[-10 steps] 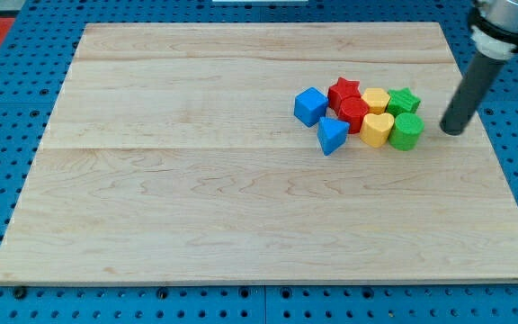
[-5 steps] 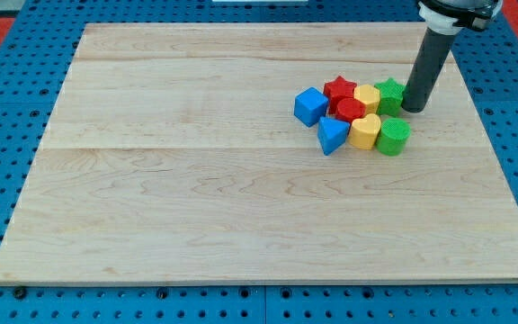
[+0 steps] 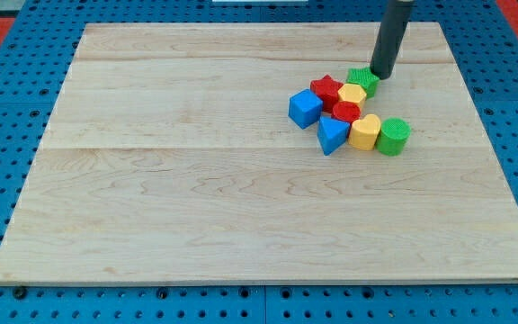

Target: Separate the group of blocks

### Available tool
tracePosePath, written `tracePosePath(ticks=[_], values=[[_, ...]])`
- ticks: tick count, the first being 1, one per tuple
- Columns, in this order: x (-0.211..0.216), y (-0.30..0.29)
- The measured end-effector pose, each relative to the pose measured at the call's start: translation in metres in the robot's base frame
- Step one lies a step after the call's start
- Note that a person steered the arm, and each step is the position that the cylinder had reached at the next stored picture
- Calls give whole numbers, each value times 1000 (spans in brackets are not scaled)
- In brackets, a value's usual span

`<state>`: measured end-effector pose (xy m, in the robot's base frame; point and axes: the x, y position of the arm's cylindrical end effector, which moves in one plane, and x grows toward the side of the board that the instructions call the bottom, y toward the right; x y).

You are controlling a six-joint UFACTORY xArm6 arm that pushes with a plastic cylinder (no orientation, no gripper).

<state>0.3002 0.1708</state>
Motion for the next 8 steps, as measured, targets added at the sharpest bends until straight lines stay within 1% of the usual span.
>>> tracePosePath(ticks=[1,2,3,5,6,7,8], values=[[-12,-10],[-12,-48],[-1,-72],[46,-72],[61,-63],[61,-53],[62,-56]])
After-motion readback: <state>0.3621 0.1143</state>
